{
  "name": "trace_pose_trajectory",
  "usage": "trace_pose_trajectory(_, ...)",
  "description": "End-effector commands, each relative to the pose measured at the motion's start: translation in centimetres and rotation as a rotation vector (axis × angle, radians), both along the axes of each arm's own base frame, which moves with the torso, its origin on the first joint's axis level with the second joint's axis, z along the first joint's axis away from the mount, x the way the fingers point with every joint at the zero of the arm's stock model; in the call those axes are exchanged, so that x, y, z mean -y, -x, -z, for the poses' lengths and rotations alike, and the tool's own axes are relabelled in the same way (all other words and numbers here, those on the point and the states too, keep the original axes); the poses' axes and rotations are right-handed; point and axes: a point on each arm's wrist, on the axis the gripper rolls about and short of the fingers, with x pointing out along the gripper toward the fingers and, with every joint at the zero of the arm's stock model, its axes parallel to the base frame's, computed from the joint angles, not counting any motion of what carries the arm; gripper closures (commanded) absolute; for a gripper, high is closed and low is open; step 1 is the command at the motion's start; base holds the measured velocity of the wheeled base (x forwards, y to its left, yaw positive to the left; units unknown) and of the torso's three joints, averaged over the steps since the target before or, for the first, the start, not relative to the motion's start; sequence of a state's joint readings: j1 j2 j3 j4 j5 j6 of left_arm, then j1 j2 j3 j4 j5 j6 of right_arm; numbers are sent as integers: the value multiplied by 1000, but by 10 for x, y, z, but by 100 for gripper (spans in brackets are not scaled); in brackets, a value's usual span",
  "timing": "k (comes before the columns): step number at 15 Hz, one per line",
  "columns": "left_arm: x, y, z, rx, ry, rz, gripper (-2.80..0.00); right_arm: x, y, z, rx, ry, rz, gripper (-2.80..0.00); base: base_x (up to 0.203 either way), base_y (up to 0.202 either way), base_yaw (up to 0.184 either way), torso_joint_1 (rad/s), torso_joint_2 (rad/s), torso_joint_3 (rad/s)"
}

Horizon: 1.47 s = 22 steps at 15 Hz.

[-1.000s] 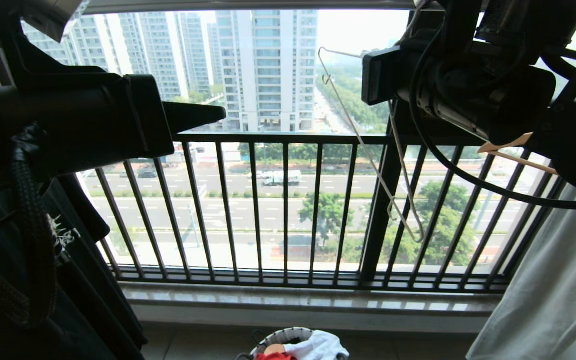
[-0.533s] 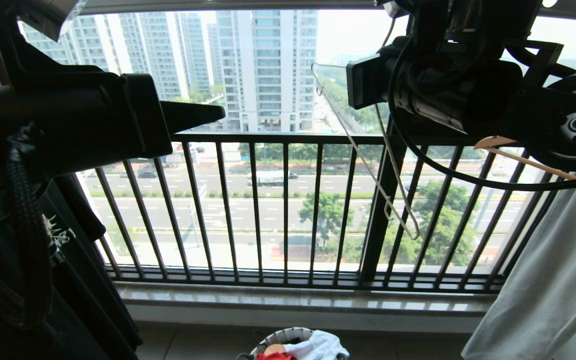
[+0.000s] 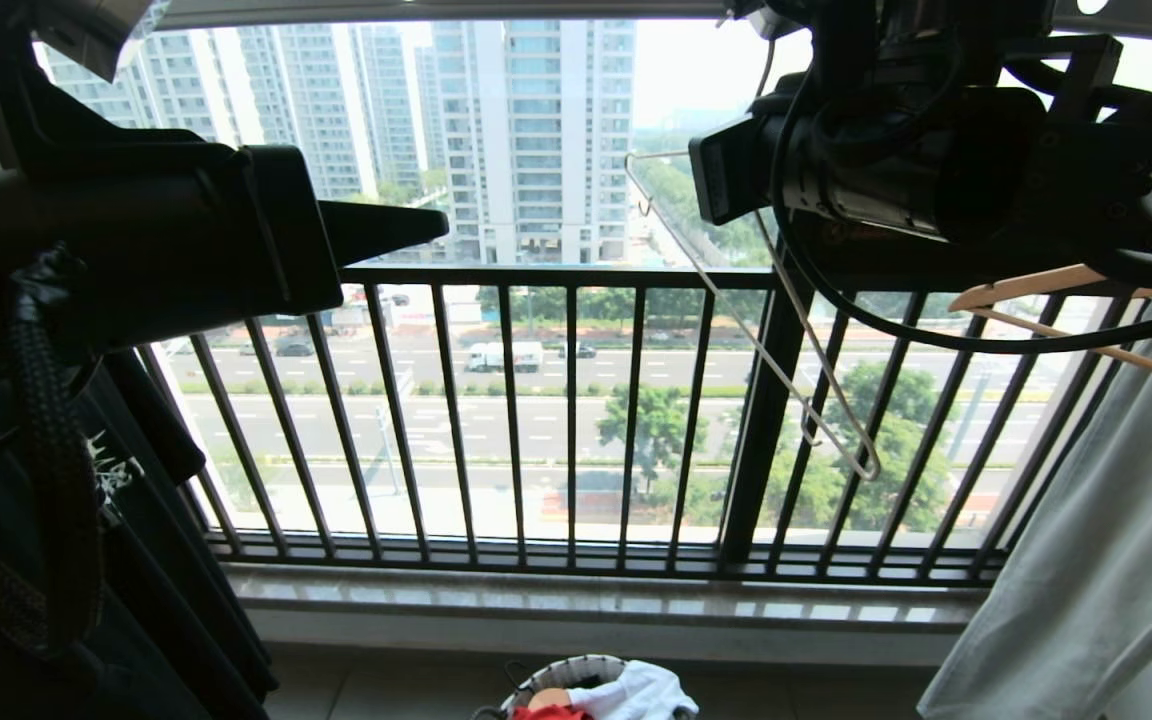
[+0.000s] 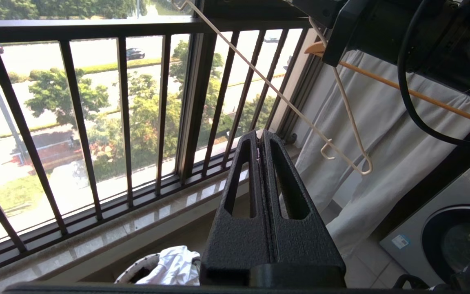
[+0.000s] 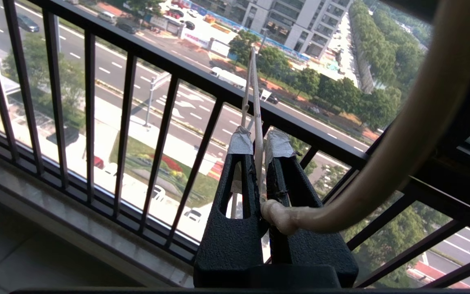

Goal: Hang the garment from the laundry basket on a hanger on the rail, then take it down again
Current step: Hang the clothes rack on the clothesline

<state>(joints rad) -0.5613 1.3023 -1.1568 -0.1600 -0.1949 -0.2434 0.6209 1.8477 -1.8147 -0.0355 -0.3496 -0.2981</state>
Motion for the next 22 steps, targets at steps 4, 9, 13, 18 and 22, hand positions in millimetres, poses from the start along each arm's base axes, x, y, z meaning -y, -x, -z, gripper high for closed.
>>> trace_pose_trajectory(4,1,-2,2,-7,-2,2,0,0,1,0,-35,31,1,0,0,0,0,0,0,0)
trace_pose_trajectory(9,1,-1,1,-3,-2,0,0,1,2,8,-105,87,1,0,0,0,0,0,0,0)
trace_pose_trajectory(13,1,-2,1,-5,-2,0,0,3,5,-7,-64,64,1,0,0,0,0,0,0,0)
trace_pose_trajectory(18,1,-2,1,-4,-2,0,0,5,6,-10,-81,88,2,0,0,0,0,0,0,0)
trace_pose_trajectory(22,0,-1,1,-2,-1,0,0,2,1,-13,-34,73,2,0,0,0,0,0,0,0)
